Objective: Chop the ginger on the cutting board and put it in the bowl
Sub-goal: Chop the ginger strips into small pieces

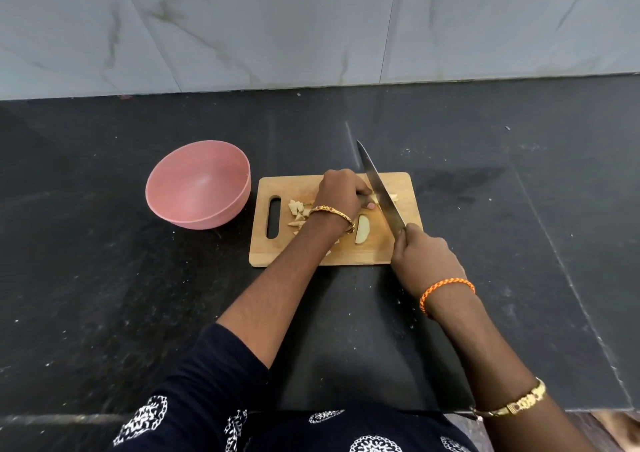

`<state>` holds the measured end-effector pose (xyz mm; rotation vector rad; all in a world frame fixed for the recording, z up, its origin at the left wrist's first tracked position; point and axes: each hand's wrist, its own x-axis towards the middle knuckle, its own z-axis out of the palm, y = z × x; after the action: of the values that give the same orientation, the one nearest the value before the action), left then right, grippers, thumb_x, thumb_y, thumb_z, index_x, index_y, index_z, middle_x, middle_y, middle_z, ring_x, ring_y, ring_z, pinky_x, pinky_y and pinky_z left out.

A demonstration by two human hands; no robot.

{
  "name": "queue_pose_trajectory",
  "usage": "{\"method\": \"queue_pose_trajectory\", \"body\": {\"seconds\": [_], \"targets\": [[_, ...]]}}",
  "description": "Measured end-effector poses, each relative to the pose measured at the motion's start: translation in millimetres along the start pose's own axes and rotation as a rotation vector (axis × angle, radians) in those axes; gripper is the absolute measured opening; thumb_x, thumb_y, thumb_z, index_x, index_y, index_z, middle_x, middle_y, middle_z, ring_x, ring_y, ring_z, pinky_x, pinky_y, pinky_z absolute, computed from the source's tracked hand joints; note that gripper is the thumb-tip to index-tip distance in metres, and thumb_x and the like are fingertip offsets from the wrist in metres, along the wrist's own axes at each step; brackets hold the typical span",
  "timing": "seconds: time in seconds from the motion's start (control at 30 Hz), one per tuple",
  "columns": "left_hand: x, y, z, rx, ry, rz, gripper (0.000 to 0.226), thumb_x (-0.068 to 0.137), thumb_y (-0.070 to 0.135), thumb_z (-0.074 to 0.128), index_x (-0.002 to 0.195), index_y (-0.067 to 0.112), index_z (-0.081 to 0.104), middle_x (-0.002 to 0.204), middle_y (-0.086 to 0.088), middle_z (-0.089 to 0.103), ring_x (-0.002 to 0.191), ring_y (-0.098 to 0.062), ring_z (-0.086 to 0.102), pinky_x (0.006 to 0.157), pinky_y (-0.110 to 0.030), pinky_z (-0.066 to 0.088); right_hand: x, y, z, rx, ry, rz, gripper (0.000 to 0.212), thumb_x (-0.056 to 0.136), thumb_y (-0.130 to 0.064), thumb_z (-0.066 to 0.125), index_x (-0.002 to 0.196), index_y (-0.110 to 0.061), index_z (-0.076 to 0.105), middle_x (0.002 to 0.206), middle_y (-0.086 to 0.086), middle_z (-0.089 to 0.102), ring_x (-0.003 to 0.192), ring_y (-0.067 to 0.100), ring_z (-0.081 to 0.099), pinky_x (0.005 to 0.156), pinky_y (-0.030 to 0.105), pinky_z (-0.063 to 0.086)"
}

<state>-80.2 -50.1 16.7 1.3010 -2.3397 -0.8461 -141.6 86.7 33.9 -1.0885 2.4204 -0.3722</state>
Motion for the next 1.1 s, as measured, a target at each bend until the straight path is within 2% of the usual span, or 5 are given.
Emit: {"method": "queue_pose_trajectory", "body": {"seconds": [0.33, 0.63, 0.77, 0.87, 1.1], "targets": [[-2, 0, -4, -0.058, 0.053, -0.041, 0.021, 0.072, 0.012, 0.078, 0.092, 0.007, 0.074, 0.091, -0.006, 0.074, 0.086, -0.015, 0.066, 0.082, -0.022, 0.051, -12, 0, -5, -0.079, -0.127, 0.052, 0.018, 0.101, -0.023, 0.030, 0.105, -0.013, 0.045, 0.087, 0.010, 0.051, 0.084, 0.029, 0.058, 0.072, 0.038, 0.050], [-5, 8, -7, 0.021, -0.036, -0.037, 0.021, 0.086, 0.006, 0.062, 0.106, 0.005, 0.069, 0.106, -0.011, 0.071, 0.099, -0.020, 0.063, 0.084, -0.019, 0.042, -52, 35, -4, 0.093, -0.060, 0.055, 0.029, 0.099, -0.033, 0.031, 0.089, -0.016, 0.053, 0.072, 0.009, 0.059, 0.068, 0.028, 0.060, 0.065, 0.037, 0.051], [-6, 8, -6, 0.051, -0.026, -0.041, 0.024, 0.084, 0.002, 0.064, 0.108, 0.004, 0.069, 0.108, -0.013, 0.069, 0.101, -0.024, 0.063, 0.093, -0.027, 0.048, -43, 26, -1, 0.140, 0.033, 0.022, 0.030, 0.100, -0.034, 0.030, 0.081, -0.015, 0.045, 0.071, 0.011, 0.056, 0.067, 0.031, 0.056, 0.063, 0.035, 0.047], [-6, 7, -6, 0.039, 0.031, -0.061, 0.031, 0.083, 0.003, 0.065, 0.113, 0.003, 0.065, 0.110, -0.015, 0.067, 0.102, -0.027, 0.062, 0.095, -0.034, 0.050, -36, 18, 2, 0.124, 0.034, 0.011, 0.029, 0.100, -0.034, 0.030, 0.083, -0.016, 0.044, 0.077, 0.013, 0.056, 0.071, 0.033, 0.056, 0.065, 0.035, 0.047], [-3, 1, -3, -0.005, 0.051, -0.060, 0.035, 0.079, 0.007, 0.070, 0.113, 0.008, 0.066, 0.099, -0.011, 0.072, 0.099, -0.023, 0.064, 0.096, -0.030, 0.045, -27, 7, 8, 0.055, 0.015, 0.005, 0.024, 0.101, -0.030, 0.029, 0.093, -0.014, 0.044, 0.067, 0.004, 0.043, 0.068, 0.029, 0.050, 0.064, 0.032, 0.043]]}}
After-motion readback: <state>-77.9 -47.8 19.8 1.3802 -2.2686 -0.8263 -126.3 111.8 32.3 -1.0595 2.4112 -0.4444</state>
